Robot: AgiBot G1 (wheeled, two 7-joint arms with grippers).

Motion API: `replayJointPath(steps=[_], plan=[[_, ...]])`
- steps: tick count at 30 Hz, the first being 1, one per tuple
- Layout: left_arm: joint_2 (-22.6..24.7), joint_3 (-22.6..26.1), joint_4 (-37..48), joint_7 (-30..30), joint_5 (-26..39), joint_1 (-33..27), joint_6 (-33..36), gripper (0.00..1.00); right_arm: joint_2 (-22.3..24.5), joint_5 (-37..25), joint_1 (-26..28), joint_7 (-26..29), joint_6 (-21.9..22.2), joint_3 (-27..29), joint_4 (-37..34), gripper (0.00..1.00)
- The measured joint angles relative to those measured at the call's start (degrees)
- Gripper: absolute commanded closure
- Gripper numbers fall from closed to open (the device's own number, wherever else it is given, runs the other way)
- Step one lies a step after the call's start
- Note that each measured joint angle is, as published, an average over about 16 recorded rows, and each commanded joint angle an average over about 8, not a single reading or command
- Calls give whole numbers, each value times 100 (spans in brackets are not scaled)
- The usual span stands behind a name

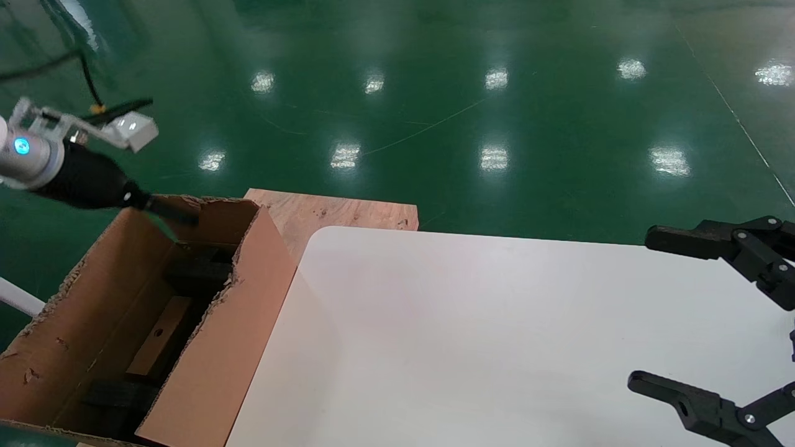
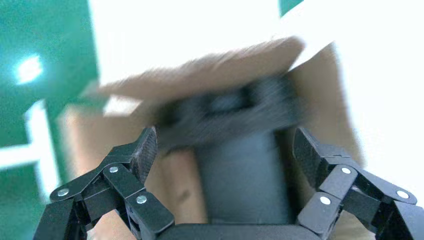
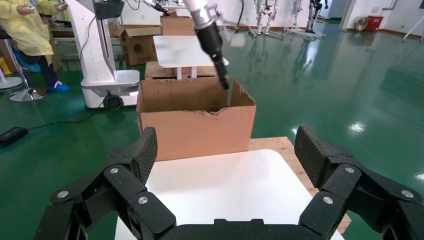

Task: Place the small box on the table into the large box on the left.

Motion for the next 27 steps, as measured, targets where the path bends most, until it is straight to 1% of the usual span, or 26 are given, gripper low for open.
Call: replayJointPath(steps=[4,9,14,20,27], plan=[[-353,-304,-809,54,-557,-89,375,0,0,1,0,-1,0,-1,0,0],[-795,-585,-1921,-80,-1137,-72,725,0,1,1,1,-1,1,-2,-1,0],[-1125,-714,-2859,-302,-1470,21,894,0,1,0,0,-2,2,-3,-1,0],[-1277,-776,-3376,-442,-1599,113,929,0,2,-1,0,-2,2,-3,-2,0],[-1260,-1046,-3534,-274,-1758,394,941,0,2,-1,1,-3,2,-4,-4,0]])
